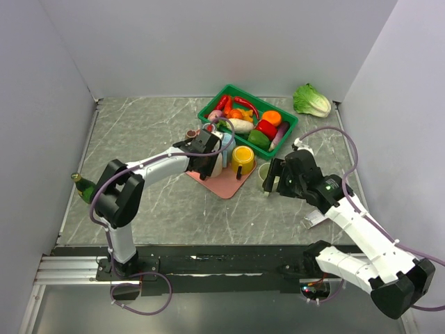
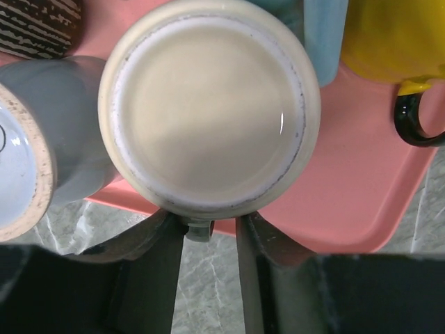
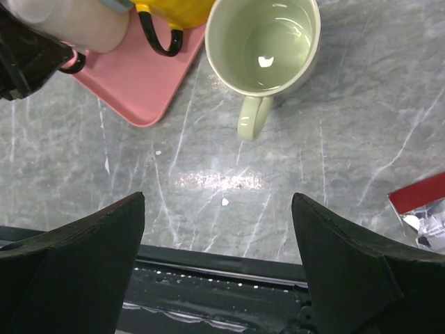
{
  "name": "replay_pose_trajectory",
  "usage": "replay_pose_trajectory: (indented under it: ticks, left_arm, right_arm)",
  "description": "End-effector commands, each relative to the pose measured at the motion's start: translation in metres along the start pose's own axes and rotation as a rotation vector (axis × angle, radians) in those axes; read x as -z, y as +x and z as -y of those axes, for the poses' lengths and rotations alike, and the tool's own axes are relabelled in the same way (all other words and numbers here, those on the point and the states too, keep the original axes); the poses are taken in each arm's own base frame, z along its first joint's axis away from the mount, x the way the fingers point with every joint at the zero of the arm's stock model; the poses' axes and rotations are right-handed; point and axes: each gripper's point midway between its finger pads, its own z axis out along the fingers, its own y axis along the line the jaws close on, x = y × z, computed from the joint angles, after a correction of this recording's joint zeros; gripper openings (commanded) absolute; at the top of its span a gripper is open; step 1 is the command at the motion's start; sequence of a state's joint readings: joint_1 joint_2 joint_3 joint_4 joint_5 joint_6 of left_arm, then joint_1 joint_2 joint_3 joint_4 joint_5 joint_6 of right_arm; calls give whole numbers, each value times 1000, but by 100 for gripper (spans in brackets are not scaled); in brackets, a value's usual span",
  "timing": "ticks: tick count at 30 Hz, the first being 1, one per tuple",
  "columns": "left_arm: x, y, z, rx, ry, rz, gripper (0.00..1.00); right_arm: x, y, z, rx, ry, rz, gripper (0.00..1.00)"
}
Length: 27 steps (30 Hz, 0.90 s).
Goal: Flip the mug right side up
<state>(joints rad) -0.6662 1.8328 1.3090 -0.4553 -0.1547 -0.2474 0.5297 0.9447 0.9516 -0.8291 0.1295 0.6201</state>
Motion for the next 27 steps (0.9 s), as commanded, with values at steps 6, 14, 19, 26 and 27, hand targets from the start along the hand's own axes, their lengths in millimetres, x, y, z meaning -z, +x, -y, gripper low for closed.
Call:
replay_pose_trajectory:
  ticks: [6, 14, 19, 26, 27]
  left_arm:
    - [-5, -12, 3, 11, 1, 22, 1]
    - [16, -18, 12, 64, 55, 49, 1]
    - [56, -40, 22, 132, 119, 103, 1]
    - [126, -70, 42, 270, 283, 224, 1]
    - [135, -73, 45, 276, 311, 236, 1]
  right_arm:
    - [-7, -11, -6, 1, -28, 24, 91]
    - [-3, -17, -12, 13, -53, 27, 100]
    - [11, -23, -23, 4, -143, 75, 100]
    - [38, -34, -60, 10, -370, 133, 100]
    - [41, -36, -65, 6, -394, 140, 100]
